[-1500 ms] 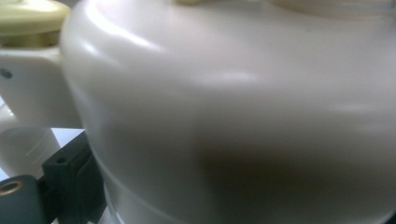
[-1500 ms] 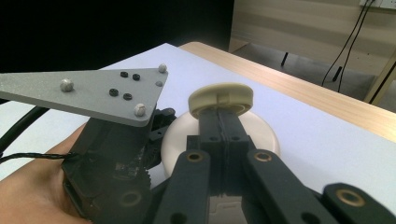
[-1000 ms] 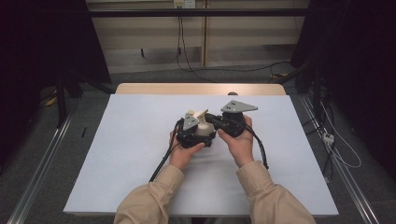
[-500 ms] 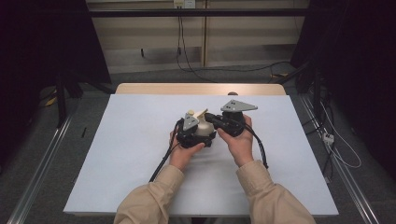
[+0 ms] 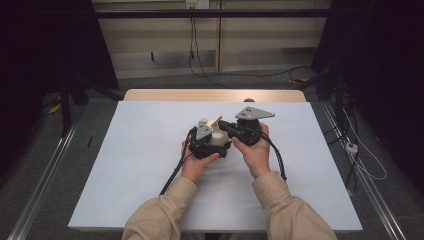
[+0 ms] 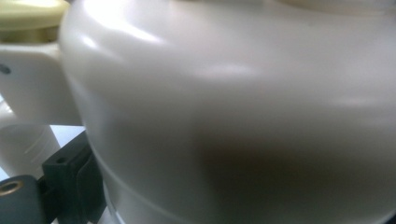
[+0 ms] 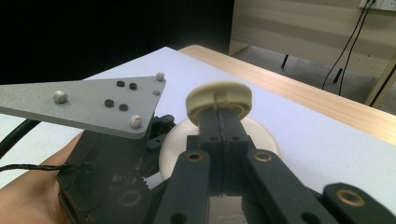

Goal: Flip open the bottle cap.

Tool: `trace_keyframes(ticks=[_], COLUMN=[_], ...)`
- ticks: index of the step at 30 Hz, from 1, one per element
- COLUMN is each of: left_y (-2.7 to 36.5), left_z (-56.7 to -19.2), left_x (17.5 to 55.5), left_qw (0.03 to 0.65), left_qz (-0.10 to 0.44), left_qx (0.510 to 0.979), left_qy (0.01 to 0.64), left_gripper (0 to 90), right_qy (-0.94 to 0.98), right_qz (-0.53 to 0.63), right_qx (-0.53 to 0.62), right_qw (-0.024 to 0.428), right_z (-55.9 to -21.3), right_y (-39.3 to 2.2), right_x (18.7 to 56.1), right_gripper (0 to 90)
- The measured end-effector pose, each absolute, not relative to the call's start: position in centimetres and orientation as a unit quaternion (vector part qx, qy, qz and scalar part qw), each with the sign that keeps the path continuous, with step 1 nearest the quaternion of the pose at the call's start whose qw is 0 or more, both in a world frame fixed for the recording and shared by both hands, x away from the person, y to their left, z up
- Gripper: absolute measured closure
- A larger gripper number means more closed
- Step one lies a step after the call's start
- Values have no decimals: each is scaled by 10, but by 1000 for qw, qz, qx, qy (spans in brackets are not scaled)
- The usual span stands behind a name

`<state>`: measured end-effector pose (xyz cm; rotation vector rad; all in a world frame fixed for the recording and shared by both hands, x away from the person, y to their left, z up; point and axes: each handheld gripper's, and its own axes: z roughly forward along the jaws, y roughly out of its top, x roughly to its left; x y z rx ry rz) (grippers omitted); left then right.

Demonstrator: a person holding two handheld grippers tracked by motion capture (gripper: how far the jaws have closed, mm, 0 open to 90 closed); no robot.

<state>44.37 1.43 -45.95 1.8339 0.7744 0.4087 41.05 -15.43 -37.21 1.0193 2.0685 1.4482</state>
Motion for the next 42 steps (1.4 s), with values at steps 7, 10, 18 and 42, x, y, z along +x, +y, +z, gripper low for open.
trace_keyframes(ticks=[7, 10, 18, 42], left_y=[14, 14, 14, 14], left_z=[-460, -460, -460, -460], left_x=[444, 444, 444, 444], left_qw=[527, 527, 528, 527], left_qz=[171, 170, 170, 170], left_qx=[767, 766, 766, 766], left_qy=[324, 325, 326, 326], left_gripper=[46, 46, 46, 46], right_qy=[742, 744, 742, 741], right_qz=[521, 520, 521, 524], right_qx=[366, 366, 366, 365], right_qw=[208, 208, 208, 208], right_z=[-371, -371, -371, -371], right_y=[-152, -152, -151, -148], right_x=[412, 412, 414, 418], right_gripper=[900, 900, 900, 900])
